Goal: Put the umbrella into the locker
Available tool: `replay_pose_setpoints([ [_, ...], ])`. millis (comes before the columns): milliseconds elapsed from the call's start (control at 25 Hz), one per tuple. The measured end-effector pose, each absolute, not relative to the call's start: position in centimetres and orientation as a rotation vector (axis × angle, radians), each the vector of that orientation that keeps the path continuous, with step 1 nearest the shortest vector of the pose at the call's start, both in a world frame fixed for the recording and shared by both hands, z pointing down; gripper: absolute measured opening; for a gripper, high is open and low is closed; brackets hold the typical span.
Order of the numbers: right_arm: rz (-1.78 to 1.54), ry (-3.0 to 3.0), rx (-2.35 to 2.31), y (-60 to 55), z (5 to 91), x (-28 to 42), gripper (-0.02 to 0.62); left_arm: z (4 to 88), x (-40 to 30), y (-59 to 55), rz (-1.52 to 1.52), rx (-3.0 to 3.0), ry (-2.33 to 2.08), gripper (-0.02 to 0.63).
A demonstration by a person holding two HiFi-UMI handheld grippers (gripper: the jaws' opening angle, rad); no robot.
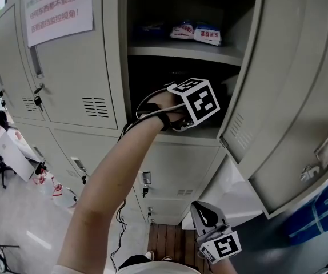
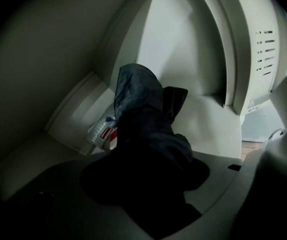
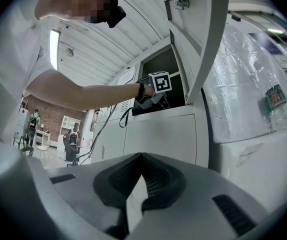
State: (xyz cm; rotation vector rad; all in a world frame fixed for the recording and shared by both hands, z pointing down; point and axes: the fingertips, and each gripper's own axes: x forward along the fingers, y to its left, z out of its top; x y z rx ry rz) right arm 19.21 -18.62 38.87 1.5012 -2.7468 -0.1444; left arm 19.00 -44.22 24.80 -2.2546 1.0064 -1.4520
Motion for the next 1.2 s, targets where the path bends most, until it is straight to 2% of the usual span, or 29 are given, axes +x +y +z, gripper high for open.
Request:
replay_pose_setpoints([
  [200,-0.158,-2.757,1.484,-18.6,38.9,19.1,0.015,24.2,19.3,-43.9,-1.4,-2.266,0.997,0.32],
  [400,-0.16,-2.768,1.473,-18.5,38.9,18.9,0.015,23.7,19.4,-43.5,-1.389,-2.267,1.003,0.288],
  [640,-0.151,-2.778,1.464,-18.4,39.0,18.8,0.015,22.5,19.2,-43.2,-1.253,-2.233,1.046,0.312],
  [880,-0.146,-2.787,1.449,-18.4,39.3,18.5,0.015,19.0,18.8,-40.9,-1.007,-2.191,1.069,0.306],
  [960,-0.143,-2.788,1.445,-18.3,39.3,18.3,0.015,18.0,18.4,-39.7,-0.926,-2.17,1.08,0.277],
  [1080,-0.137,-2.785,1.444,-18.3,39.4,18.4,0.015,16.7,17.6,-38.6,-0.809,-2.132,1.135,0.147],
  [1200,-0.137,-2.786,1.443,-18.5,39.4,18.4,0.015,15.9,16.6,-38.2,-0.728,-2.119,1.183,0.082],
])
